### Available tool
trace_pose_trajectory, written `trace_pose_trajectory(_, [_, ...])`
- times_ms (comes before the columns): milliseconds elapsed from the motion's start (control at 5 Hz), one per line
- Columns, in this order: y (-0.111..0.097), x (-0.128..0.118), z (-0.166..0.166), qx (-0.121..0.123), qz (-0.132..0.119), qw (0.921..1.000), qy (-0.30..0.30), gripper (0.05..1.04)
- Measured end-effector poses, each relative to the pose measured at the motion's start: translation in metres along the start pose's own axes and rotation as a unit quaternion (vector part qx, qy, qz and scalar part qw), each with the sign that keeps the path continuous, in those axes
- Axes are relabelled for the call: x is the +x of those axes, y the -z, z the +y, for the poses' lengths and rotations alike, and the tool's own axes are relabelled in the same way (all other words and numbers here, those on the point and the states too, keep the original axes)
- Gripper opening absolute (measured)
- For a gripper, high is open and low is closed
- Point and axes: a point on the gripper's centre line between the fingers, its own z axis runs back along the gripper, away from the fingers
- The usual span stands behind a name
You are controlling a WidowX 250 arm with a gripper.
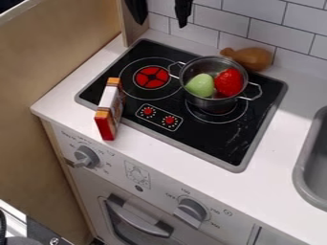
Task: Moved the green object to the left burner
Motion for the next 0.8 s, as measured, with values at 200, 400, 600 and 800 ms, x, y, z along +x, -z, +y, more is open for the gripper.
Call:
trace_pose_trajectory(200, [0.010,-0.004,0.000,0.000,0.017,0.9999,0.001,0.996])
trace_pose_trajectory(400, [0.023,0.001,-0.005,-0.007,0.025,0.9993,0.026,0.995])
trace_pose_trajectory(600, [0.034,0.005,-0.013,-0.005,0.017,0.9989,0.044,0.995])
trace_pose_trajectory(800, [0.040,0.010,-0.023,-0.010,-0.007,0.9985,0.054,0.995])
